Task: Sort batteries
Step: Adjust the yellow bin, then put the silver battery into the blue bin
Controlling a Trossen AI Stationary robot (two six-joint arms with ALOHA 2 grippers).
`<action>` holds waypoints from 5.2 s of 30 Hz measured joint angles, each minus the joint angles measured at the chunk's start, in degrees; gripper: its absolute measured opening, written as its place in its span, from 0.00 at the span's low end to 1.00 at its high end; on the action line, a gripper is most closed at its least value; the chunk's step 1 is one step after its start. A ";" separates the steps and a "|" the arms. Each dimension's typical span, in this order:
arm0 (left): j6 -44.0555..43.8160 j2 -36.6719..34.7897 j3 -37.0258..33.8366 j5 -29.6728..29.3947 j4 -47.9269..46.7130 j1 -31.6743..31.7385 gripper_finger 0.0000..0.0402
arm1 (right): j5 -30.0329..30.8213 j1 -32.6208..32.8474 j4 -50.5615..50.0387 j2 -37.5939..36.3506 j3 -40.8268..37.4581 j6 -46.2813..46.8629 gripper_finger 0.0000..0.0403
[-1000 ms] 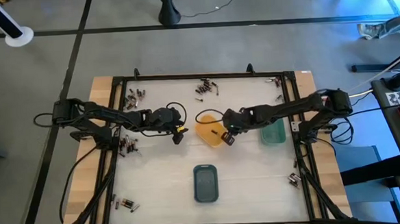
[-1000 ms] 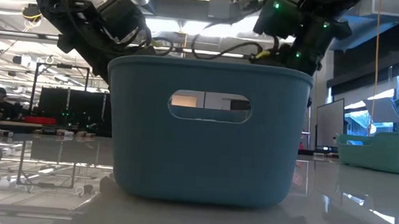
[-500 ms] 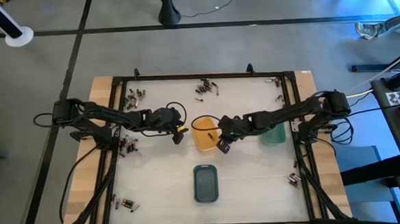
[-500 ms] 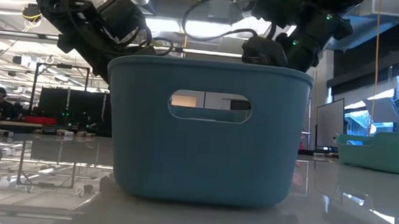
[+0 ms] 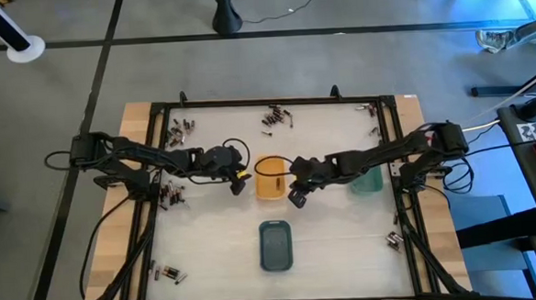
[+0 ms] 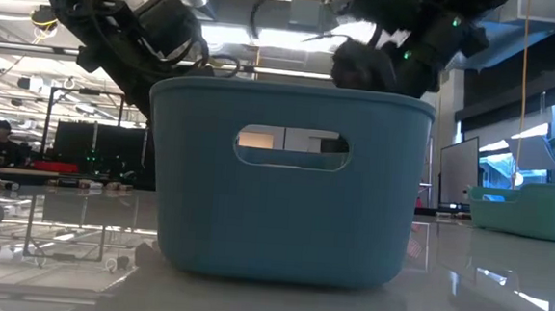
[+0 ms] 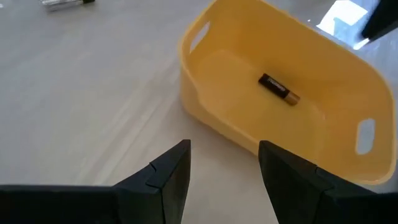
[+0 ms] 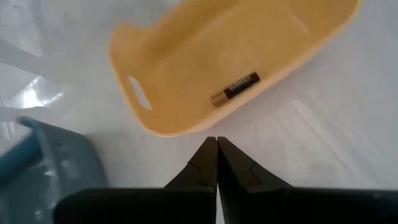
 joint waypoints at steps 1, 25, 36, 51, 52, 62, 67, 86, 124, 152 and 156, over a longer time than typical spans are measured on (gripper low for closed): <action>-0.19 -0.59 0.00 0.01 -1.15 -0.01 0.44 | 0.08 0.00 -0.11 -0.82 0.00 -0.84 0.00; -32.03 -26.80 0.00 -6.39 -41.42 -19.13 0.44 | 14.08 -0.07 -2.87 -11.87 0.07 -13.83 0.00; -45.84 -26.80 0.00 -1.42 -41.83 -22.28 0.44 | 8.87 -0.15 5.35 -13.26 0.04 -5.89 0.00; -38.89 -26.82 -0.15 -12.92 -43.83 -23.64 0.44 | 7.35 -0.03 -3.24 -13.31 0.00 -14.21 0.00; -37.65 -26.82 -0.19 -13.05 -44.38 -23.61 0.44 | 9.21 0.00 -4.64 -13.31 0.00 -15.02 0.00; -48.57 -26.90 0.02 -4.70 -49.35 -25.08 0.44 | 10.42 -0.04 -4.34 -14.58 0.00 -13.46 0.00; -66.28 -26.89 0.04 1.36 -56.14 -28.28 0.44 | 13.06 -0.07 -2.94 -14.58 0.00 -14.94 0.00; -97.54 -15.20 -0.37 -0.91 -60.96 -32.29 0.44 | 16.23 -0.17 -3.52 -14.58 0.00 -33.90 0.00; -103.10 -6.13 -0.34 -4.22 -57.91 -29.93 0.17 | 12.53 -0.04 -7.02 -14.47 0.00 -27.72 0.00; -53.33 -13.62 3.55 -8.54 -24.25 -25.51 0.06 | 14.68 -0.07 -6.36 -14.42 0.00 -32.15 0.00; -41.55 -13.19 3.67 -2.06 -11.55 -21.20 0.05 | 14.70 -0.07 -6.36 -14.42 0.00 -32.13 0.00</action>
